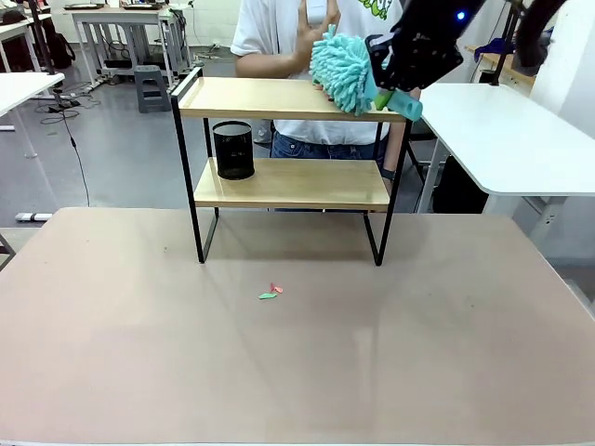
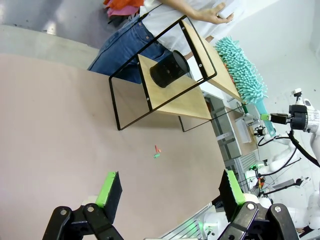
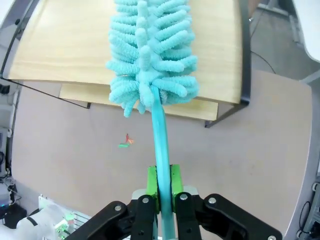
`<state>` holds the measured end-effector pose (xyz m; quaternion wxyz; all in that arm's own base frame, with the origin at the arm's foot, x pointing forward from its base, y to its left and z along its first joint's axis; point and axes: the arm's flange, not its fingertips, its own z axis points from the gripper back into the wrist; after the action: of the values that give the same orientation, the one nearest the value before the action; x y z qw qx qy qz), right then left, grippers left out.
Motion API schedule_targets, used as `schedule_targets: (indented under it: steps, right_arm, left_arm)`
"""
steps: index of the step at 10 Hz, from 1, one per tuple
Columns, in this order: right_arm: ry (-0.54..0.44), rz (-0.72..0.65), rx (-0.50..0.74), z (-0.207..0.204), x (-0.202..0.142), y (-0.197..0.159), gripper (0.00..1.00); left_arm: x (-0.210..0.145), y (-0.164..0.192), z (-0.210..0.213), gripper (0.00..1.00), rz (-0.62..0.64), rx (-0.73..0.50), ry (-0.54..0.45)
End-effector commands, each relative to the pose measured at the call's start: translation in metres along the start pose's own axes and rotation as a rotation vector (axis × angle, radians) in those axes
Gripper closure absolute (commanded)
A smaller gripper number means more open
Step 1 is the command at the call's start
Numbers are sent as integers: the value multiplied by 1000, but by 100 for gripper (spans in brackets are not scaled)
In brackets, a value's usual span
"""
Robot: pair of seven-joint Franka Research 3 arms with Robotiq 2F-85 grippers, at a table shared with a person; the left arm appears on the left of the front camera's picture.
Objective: Clean the shelf.
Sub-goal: Clean the remaining tier of the Shelf with the Duster once objects are removed.
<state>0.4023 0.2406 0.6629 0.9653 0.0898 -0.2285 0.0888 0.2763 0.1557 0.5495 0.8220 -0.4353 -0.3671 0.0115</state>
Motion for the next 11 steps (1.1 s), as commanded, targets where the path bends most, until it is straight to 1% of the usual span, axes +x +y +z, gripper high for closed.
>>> schedule_targets:
  steps: [1, 2, 3, 4, 6, 7, 8, 9, 11]
  right_arm:
    - [38, 93, 63, 2, 12, -6, 88]
    - [96, 179, 126, 2, 11, -8, 88]
    - [163, 230, 160, 4, 7, -13, 88]
    - [227, 308, 224, 8, 0, -19, 88]
    - [276, 377, 335, 16, -9, -37, 88]
    - [332, 431, 406, 20, -16, -45, 88]
    - [429, 525, 481, 24, -26, -53, 88]
    - [501, 612, 518, 29, -38, -64, 88]
    - [500, 629, 647, 38, -45, -83, 88]
  left_arm:
    - [0, -2, -2, 0, -17, -16, -12]
    - [0, -2, -2, 0, -17, -16, -12]
    - [0, -2, -2, 0, -17, -16, -12]
    - [0, -2, -2, 0, -17, -16, -12]
    - [0, -2, -2, 0, -17, -16, -12]
    - [0, -2, -2, 0, -17, -16, -12]
    - [0, -2, -2, 0, -17, -16, -12]
    - [0, -2, -2, 0, -17, -16, -12]
    - [0, -2, -2, 0, -17, -16, -12]
